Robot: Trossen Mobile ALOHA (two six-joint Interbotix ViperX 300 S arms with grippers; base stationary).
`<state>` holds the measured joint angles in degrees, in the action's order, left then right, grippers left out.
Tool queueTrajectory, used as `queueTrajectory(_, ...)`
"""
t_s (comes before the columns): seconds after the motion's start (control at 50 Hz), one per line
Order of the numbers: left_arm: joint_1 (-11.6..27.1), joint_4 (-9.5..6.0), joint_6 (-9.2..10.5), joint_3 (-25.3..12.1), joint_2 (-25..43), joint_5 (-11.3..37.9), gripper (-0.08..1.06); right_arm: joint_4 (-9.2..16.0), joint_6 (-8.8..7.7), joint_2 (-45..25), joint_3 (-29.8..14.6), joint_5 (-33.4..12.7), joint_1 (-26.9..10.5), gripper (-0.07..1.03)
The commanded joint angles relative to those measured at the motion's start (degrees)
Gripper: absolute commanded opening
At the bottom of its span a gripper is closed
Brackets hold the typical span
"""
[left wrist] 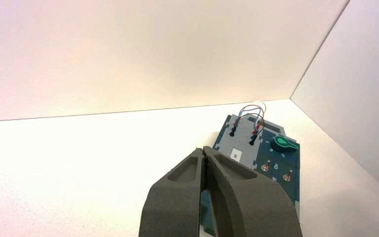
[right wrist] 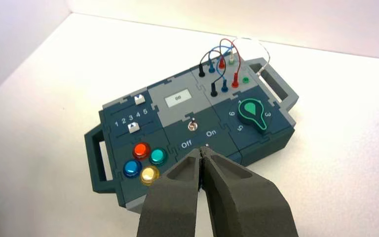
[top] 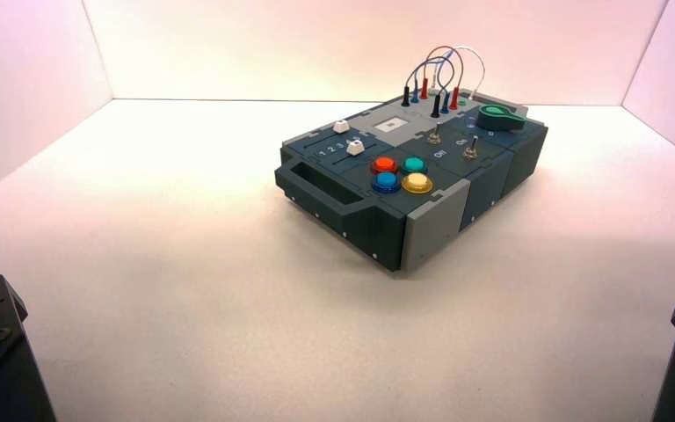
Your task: Move the box closer.
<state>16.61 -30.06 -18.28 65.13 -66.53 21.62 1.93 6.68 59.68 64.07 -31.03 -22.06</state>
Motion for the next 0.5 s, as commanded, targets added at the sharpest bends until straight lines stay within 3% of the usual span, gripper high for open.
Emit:
queueTrajectory(0.02, -0.18, 0.00, -0.18, -1.85, 1.14, -0.62, -0.03, 0.09, -0.09, -1.23, -1.32, 0.26, -0.09, -0.02)
queueTrajectory(0.5, -0.18, 0.00, 0.18, -2.81, 3.96, -1.41, -0.03, 0.09, -0.09, -2.64, -2.81, -0.35, -0.09, -0.02)
